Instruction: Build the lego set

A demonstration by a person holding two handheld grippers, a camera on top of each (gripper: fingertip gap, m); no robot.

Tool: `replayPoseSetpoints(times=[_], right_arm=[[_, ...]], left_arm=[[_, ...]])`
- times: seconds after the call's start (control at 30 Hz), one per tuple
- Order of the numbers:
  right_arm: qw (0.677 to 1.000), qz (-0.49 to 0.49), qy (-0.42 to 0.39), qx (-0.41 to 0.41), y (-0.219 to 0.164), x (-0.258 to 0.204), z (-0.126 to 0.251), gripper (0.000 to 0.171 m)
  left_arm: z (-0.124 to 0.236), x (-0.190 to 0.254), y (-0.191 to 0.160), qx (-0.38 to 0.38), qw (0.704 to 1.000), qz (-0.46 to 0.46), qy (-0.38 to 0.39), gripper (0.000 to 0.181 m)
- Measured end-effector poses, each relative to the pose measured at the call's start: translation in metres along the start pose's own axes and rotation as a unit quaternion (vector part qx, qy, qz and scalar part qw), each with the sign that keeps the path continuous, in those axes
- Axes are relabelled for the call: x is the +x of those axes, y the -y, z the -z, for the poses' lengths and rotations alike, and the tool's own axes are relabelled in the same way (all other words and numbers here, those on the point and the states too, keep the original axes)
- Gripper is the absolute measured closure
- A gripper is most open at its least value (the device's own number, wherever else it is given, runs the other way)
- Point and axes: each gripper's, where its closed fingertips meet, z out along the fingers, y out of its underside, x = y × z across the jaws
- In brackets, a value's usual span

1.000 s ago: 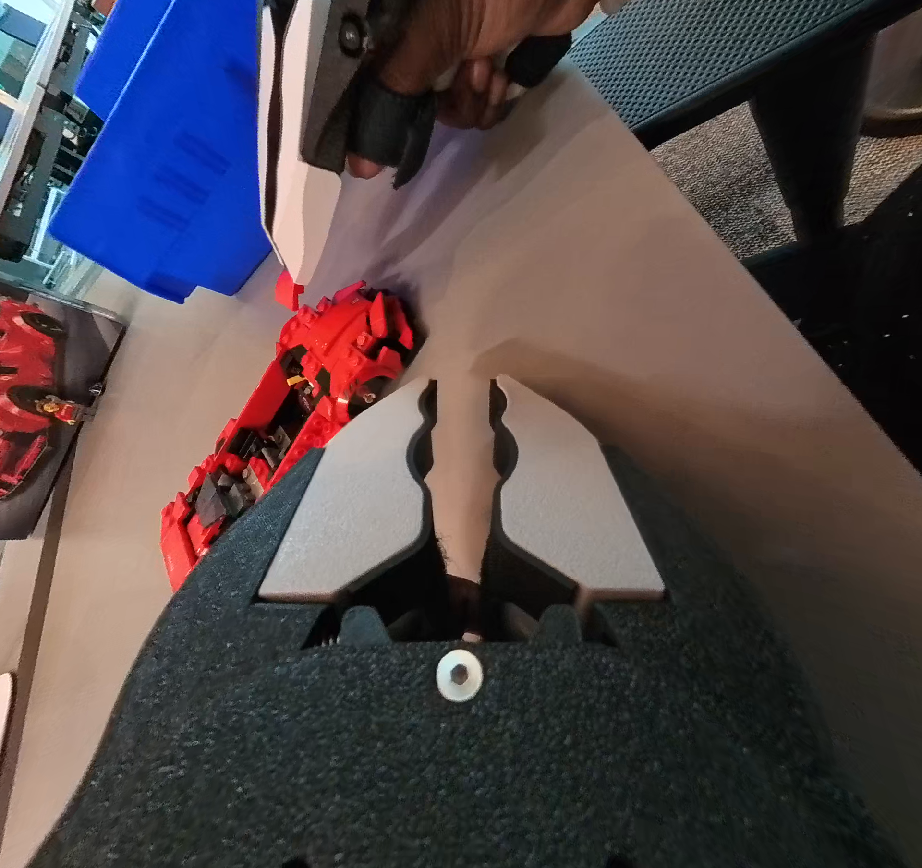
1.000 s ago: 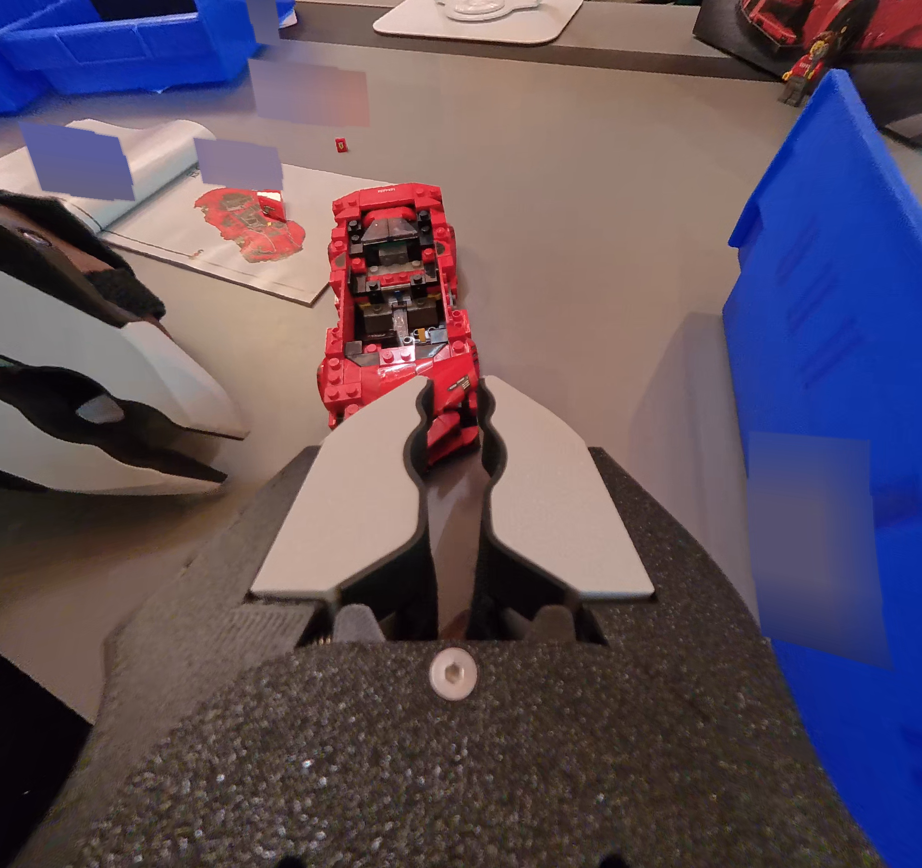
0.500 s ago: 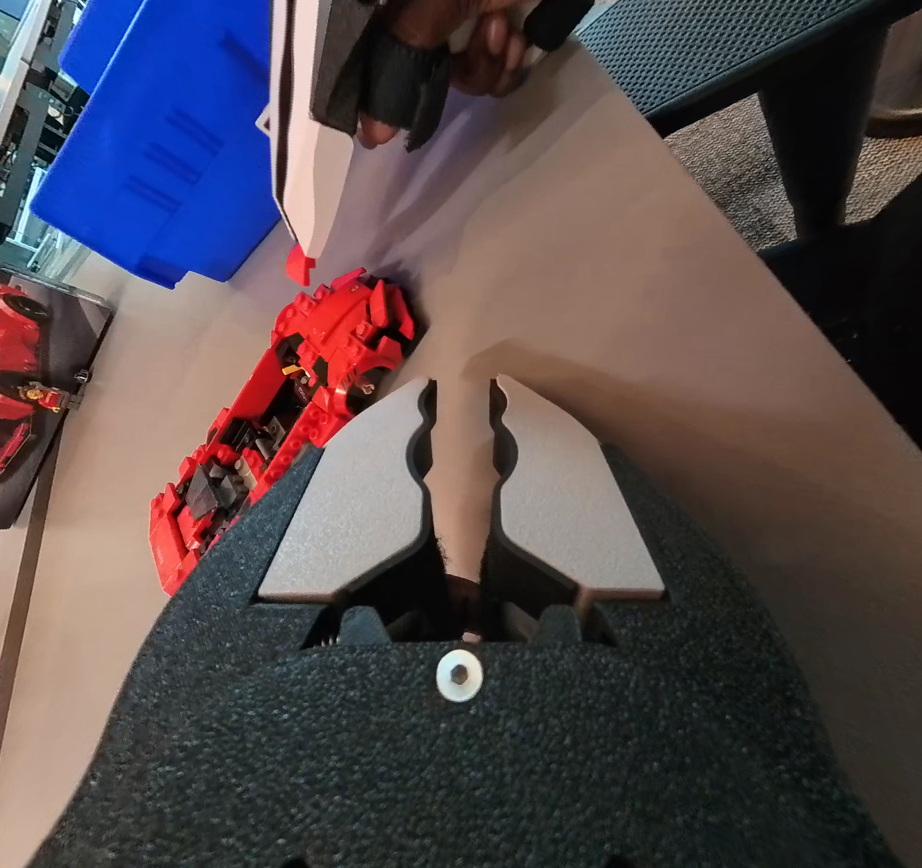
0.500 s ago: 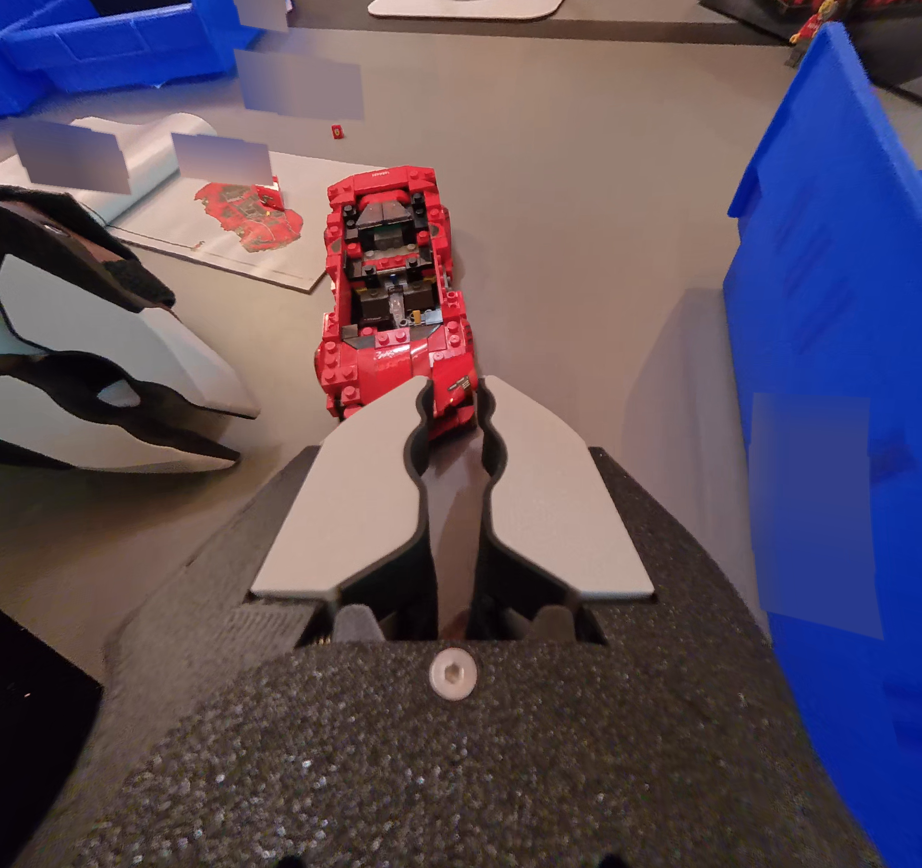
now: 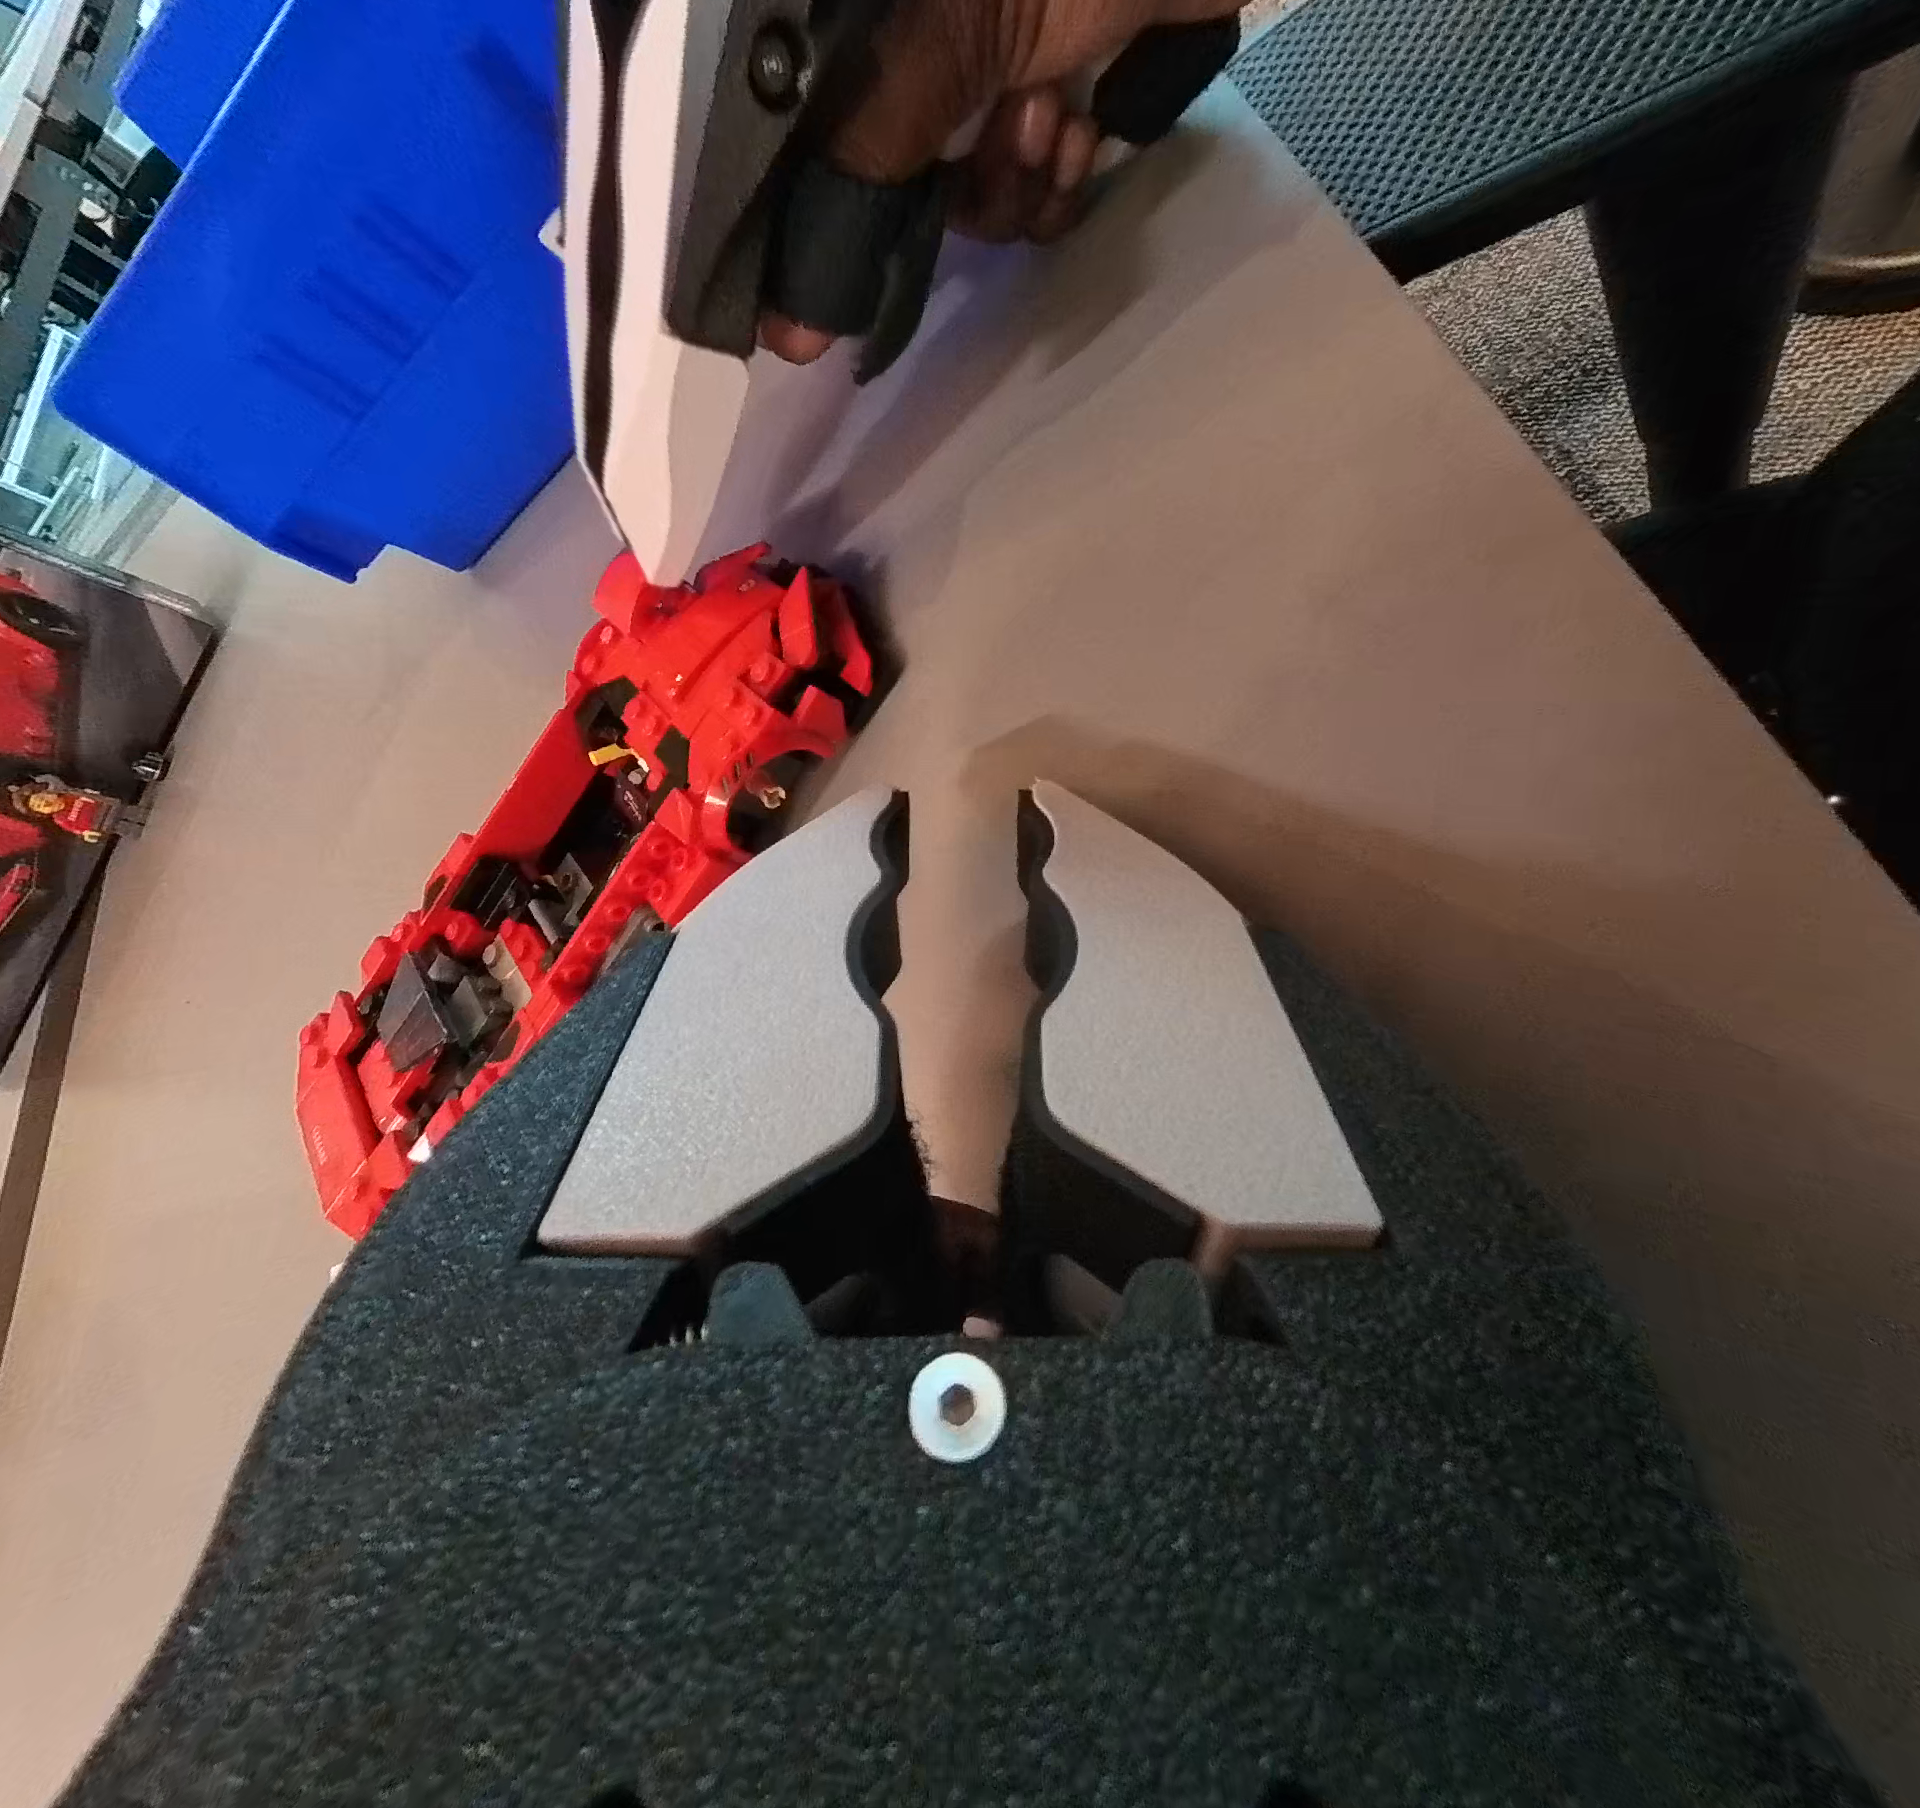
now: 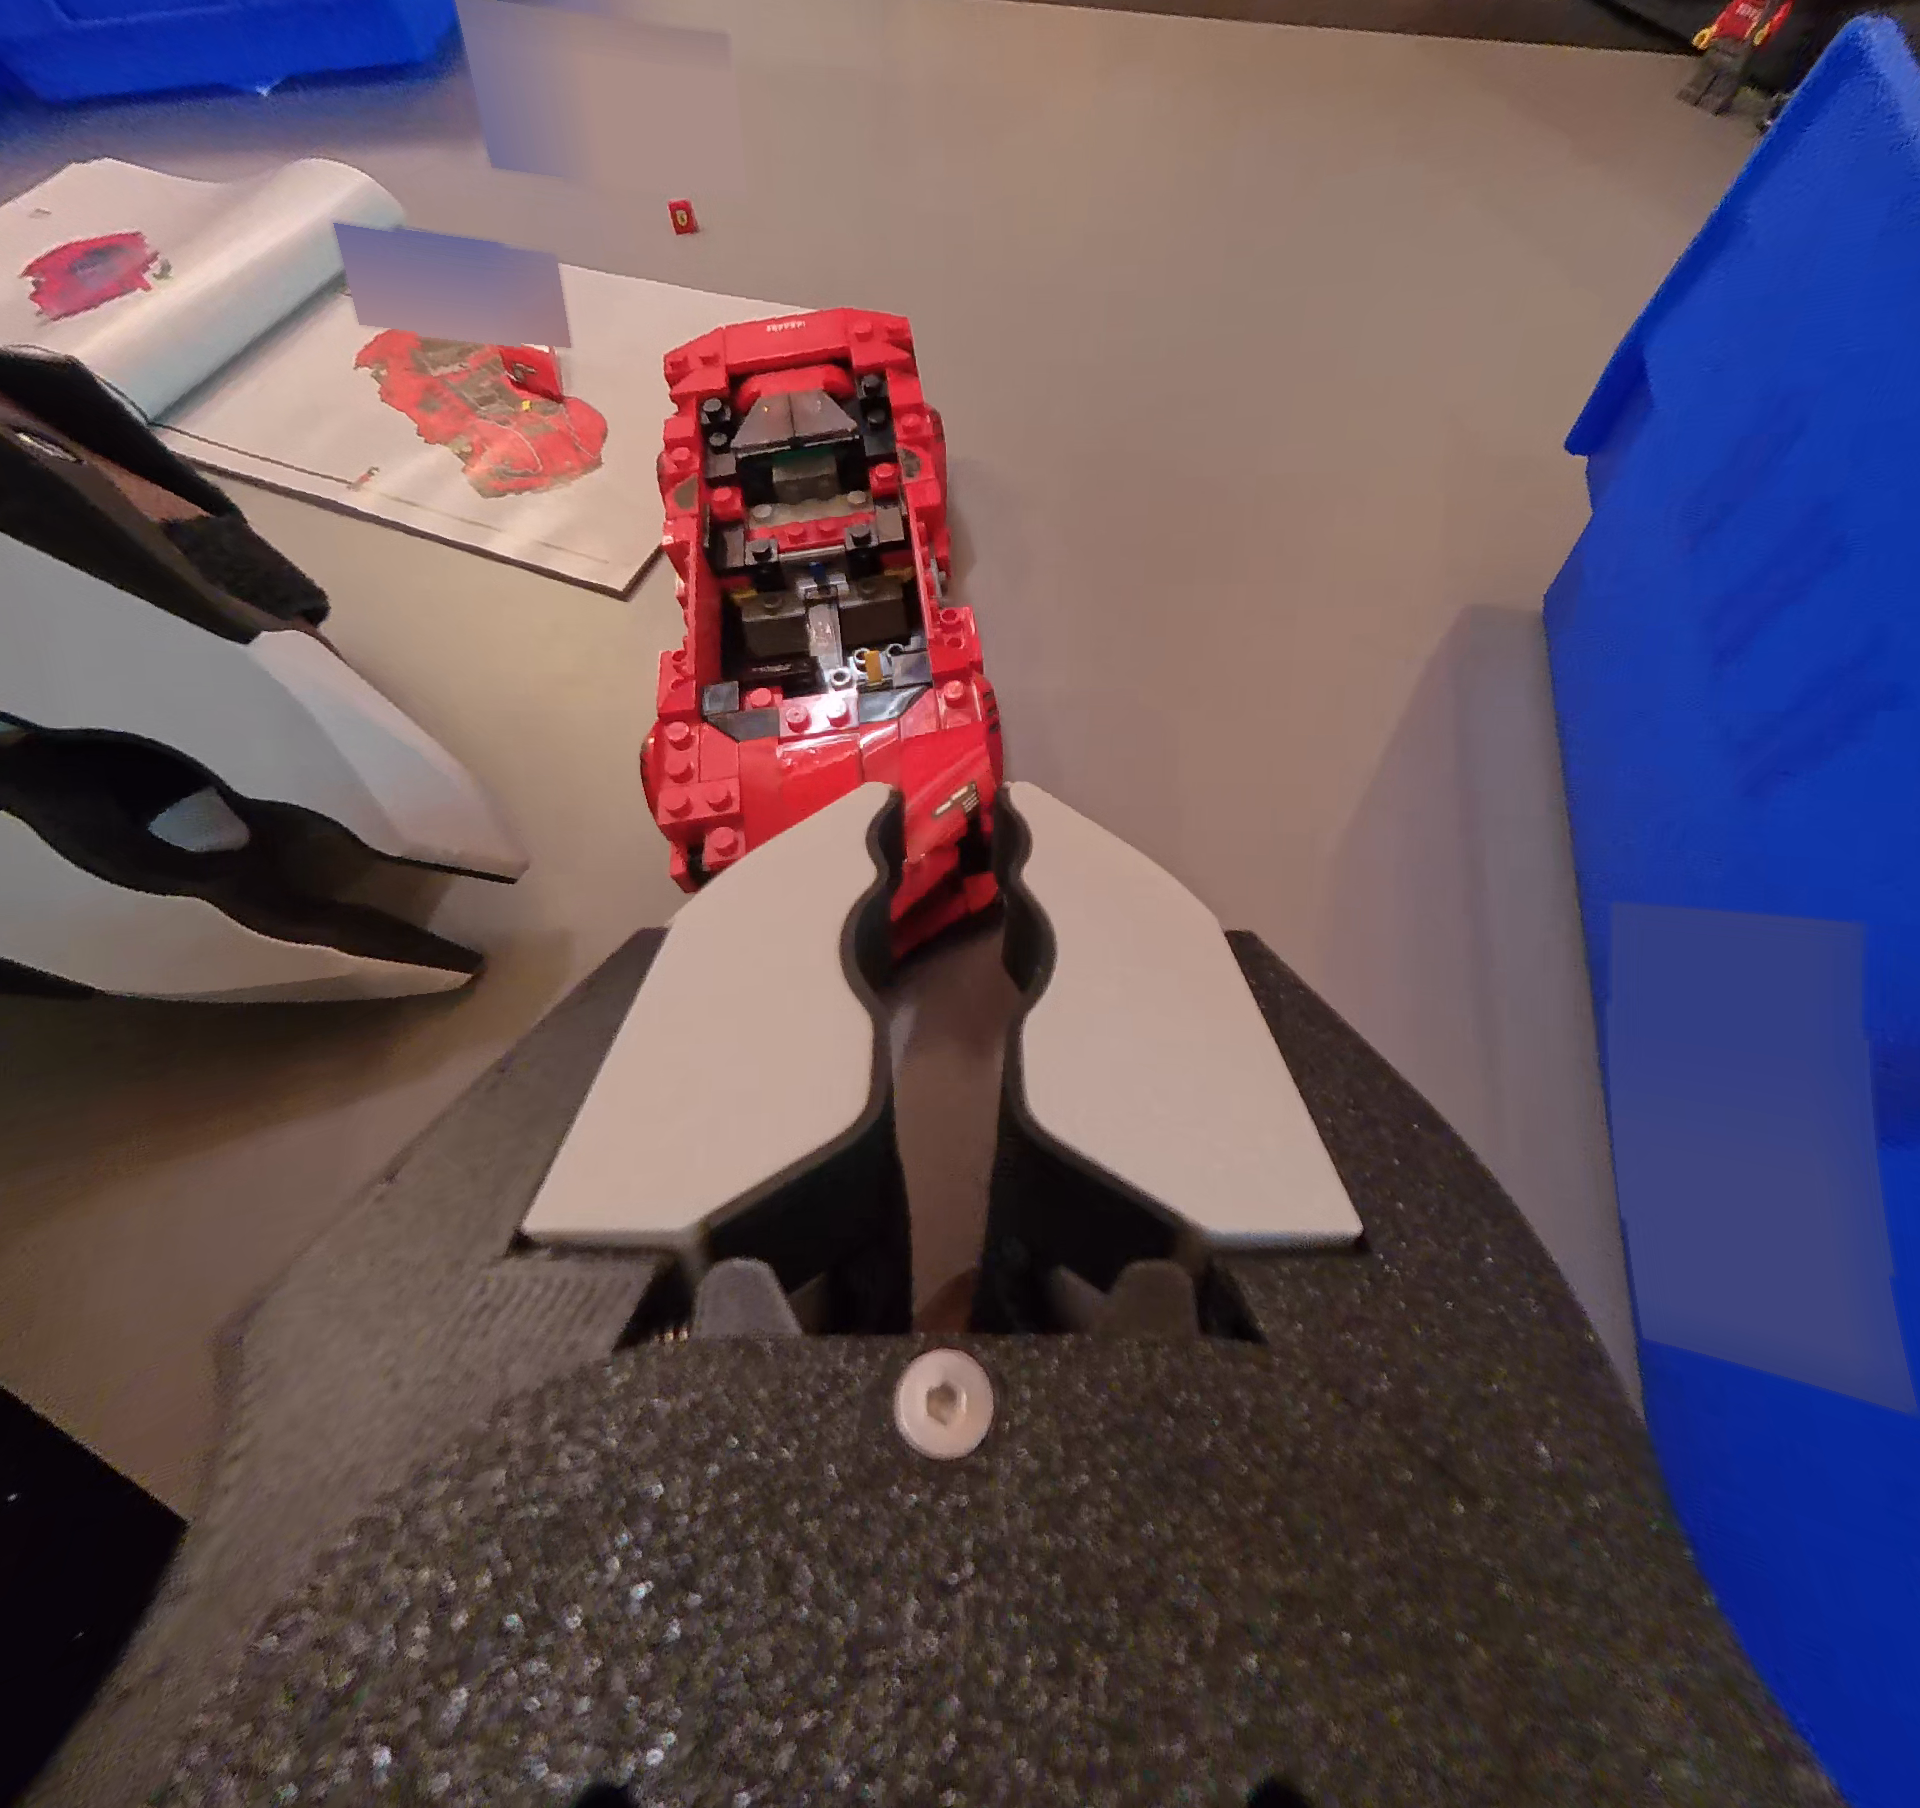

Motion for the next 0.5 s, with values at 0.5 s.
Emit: replayPoseSetpoints(times=[0.5], right_arm=[[1.000,0.001,-0.001,-0.013,-0.003,-0.001,-0.001,0.155]], left_arm=[[0.021,-0.080,0.028,0.089,0.978,0.182,-0.046,0.181]])
